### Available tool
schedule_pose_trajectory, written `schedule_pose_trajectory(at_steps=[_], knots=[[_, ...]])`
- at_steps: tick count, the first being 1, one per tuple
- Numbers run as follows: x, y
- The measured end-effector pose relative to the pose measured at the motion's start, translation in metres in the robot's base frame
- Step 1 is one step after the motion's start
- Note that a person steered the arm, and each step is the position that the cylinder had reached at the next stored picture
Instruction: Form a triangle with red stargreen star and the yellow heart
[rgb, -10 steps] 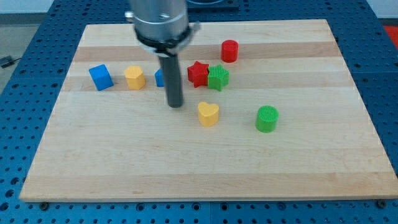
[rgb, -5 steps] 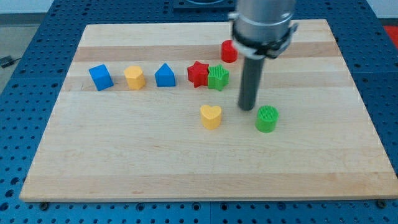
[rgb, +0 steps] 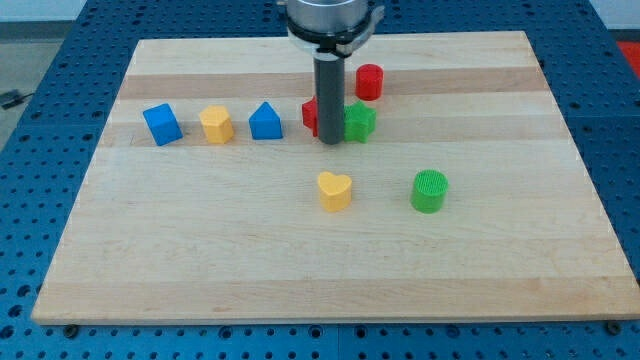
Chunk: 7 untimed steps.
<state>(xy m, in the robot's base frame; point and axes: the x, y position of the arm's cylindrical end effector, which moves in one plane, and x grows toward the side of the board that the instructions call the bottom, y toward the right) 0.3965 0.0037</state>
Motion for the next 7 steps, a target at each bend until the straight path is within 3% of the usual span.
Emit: schedule_pose_trajectory(at_steps=[1,4,7], knots=[[0.0,0.011],[-0.056,0.009],[-0.056,-0.022]])
